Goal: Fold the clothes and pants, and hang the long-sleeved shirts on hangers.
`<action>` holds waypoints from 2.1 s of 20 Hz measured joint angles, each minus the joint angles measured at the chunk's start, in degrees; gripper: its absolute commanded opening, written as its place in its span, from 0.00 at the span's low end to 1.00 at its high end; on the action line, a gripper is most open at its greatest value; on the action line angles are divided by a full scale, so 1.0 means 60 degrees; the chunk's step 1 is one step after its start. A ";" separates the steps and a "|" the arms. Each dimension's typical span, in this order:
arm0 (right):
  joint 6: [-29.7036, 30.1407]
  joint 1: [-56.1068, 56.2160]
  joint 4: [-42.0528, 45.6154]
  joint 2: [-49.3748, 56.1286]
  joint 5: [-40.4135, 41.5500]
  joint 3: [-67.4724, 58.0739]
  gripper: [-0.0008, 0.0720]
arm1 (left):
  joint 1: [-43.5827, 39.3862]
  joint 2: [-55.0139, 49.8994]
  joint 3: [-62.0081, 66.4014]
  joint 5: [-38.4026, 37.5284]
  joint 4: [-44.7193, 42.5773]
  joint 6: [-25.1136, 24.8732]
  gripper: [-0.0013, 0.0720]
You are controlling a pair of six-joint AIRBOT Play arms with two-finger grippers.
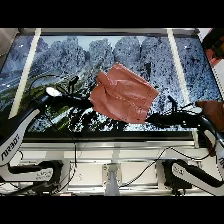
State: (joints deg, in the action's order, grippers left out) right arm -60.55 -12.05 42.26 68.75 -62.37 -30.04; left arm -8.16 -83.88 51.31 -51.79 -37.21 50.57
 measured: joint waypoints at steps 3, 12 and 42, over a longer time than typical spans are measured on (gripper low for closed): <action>-0.0270 0.0368 -0.0415 0.0754 0.0182 -0.0135 0.80 | 0.0000 0.0033 0.0000 -0.0117 0.0000 -0.0004 0.04; -0.0437 0.0586 -0.1920 0.1818 0.1155 -0.0368 0.38 | -0.0004 0.0044 0.0000 -0.0215 0.0047 -0.0004 0.04; -0.1657 0.0594 -0.3311 -0.4127 -0.2889 -0.7286 0.04 | 0.0120 1.1111 0.0018 0.3687 0.0528 0.0605 0.03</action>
State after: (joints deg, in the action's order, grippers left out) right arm -70.50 -8.49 22.39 43.99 -79.70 -73.76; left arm -7.44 -17.21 51.42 -29.67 -34.04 54.19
